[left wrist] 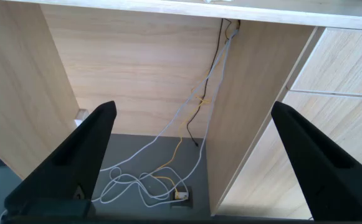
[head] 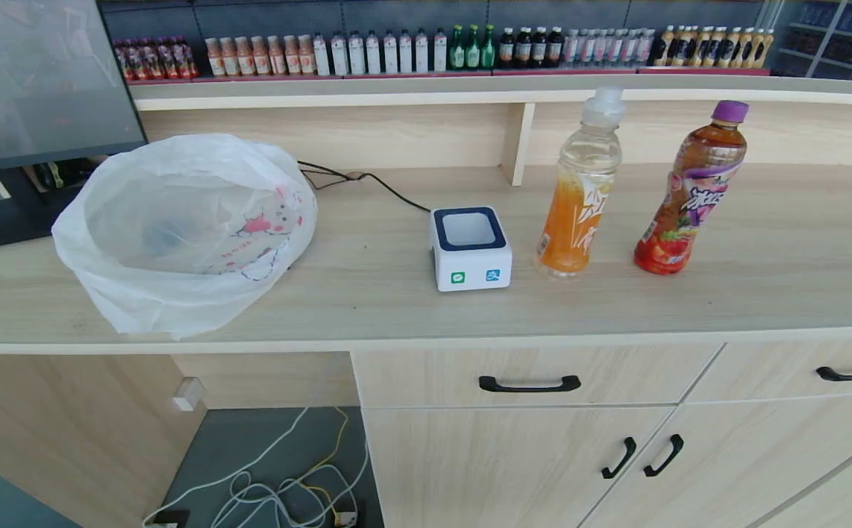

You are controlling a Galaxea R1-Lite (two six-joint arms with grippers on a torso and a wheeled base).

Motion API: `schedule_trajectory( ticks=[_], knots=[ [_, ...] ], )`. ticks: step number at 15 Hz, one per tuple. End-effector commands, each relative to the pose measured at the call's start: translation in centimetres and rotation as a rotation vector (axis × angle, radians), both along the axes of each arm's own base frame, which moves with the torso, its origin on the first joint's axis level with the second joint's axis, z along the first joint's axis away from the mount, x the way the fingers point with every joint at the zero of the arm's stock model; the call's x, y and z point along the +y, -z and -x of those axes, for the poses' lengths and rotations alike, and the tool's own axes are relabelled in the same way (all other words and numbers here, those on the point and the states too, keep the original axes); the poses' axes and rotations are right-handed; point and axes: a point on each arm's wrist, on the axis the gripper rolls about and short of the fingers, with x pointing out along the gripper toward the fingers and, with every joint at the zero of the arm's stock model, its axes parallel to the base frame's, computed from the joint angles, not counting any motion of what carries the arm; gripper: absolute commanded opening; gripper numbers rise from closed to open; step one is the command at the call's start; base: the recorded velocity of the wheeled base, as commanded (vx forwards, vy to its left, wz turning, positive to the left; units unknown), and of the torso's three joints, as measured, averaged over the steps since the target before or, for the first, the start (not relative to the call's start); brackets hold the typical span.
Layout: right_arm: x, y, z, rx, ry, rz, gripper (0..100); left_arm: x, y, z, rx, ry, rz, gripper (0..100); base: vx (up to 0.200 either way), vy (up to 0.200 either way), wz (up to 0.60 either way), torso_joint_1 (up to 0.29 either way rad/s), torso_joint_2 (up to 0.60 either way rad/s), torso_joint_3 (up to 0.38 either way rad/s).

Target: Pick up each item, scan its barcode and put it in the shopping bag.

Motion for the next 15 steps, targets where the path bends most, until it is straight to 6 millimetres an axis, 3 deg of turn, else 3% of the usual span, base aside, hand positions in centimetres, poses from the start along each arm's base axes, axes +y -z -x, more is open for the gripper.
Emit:
schedule_trajectory(
  ticks=[1, 6, 10, 15],
  knots=[
    [0.9, -0.3, -4.2, 0.052, -0.124, 0.029, 100, 0.0, 0.0, 0.0, 0.0, 0.0, 0.0, 100, 0.0, 0.0, 0.0, 0.0, 0.0, 0.0],
    [2.7, 0.1, -9.9, -0.016, -0.202, 0.062, 100, 0.0, 0.0, 0.0, 0.0, 0.0, 0.0, 100, 0.0, 0.0, 0.0, 0.0, 0.0, 0.0],
    [3.4, 1.3, -11.6, -0.067, -0.212, 0.054, 100, 0.0, 0.0, 0.0, 0.0, 0.0, 0.0, 100, 0.0, 0.0, 0.0, 0.0, 0.0, 0.0],
    [5.0, 1.0, -14.5, -0.199, -0.225, 0.013, 100, 0.0, 0.0, 0.0, 0.0, 0.0, 0.0, 100, 0.0, 0.0, 0.0, 0.0, 0.0, 0.0]
  ],
)
